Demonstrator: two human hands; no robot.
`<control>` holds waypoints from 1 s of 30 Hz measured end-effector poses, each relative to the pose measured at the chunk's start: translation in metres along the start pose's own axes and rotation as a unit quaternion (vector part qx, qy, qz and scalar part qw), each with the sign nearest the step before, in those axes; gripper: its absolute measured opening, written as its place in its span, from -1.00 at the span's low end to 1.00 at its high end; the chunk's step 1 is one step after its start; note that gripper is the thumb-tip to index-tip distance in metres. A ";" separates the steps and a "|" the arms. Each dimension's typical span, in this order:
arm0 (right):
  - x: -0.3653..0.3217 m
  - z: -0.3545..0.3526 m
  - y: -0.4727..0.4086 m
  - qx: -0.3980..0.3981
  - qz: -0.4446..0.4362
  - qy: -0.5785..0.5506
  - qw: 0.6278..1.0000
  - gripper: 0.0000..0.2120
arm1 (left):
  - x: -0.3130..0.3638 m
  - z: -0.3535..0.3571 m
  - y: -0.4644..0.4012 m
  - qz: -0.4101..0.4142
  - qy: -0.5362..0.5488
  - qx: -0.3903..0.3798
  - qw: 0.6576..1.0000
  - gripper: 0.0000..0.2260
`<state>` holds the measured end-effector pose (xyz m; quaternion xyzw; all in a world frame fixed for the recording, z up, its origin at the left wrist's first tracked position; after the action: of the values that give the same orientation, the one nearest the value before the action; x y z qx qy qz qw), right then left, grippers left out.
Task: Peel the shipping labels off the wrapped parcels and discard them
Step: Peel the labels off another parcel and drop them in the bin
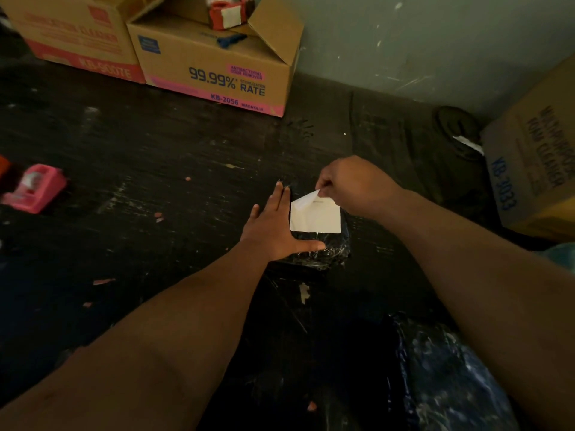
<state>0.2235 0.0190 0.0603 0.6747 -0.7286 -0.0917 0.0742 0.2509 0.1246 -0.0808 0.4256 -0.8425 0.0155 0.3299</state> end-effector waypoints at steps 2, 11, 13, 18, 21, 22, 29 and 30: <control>-0.003 -0.002 0.003 0.002 -0.009 0.006 1.000 -0.82 | 0.000 0.000 0.001 0.001 -0.001 0.001 1.000 0.29; -0.002 -0.006 0.020 0.008 -0.019 0.007 1.000 -0.82 | -0.001 0.000 0.000 0.001 0.008 0.002 1.000 0.31; -0.006 -0.010 0.020 0.011 -0.026 0.014 1.000 -0.81 | -0.002 0.000 -0.001 0.001 0.009 0.002 1.000 0.32; -0.010 -0.019 0.021 0.016 -0.033 0.030 0.999 -0.81 | -0.003 0.001 0.000 -0.001 0.013 0.000 1.000 0.31; -0.010 -0.025 0.025 0.026 -0.032 0.023 0.999 -0.82 | -0.003 0.001 0.000 -0.001 0.014 0.002 1.000 0.32; -0.009 -0.026 0.026 0.028 -0.031 0.021 0.999 -0.83 | -0.003 0.001 -0.001 -0.001 0.013 0.002 1.000 0.32; -0.013 -0.031 0.035 0.033 -0.034 0.014 0.999 -0.83 | -0.003 0.002 -0.001 -0.004 0.005 -0.002 1.000 0.32; -0.013 -0.032 0.037 0.036 -0.033 0.015 0.999 -0.83 | -0.003 0.002 -0.002 -0.004 0.005 -0.003 1.000 0.32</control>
<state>0.1962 0.0333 0.1007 0.7020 -0.7075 -0.0578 0.0576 0.2522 0.1254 -0.0850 0.4282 -0.8391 0.0141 0.3352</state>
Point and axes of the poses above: each hand's wrist, its own y-axis away from the middle knuckle, its own z-axis out of the palm, x = y × z, the point moved 8 cm from there along -y, towards the middle knuckle, and after that the axes turned 7 degrees about y, right-handed, at the moved point
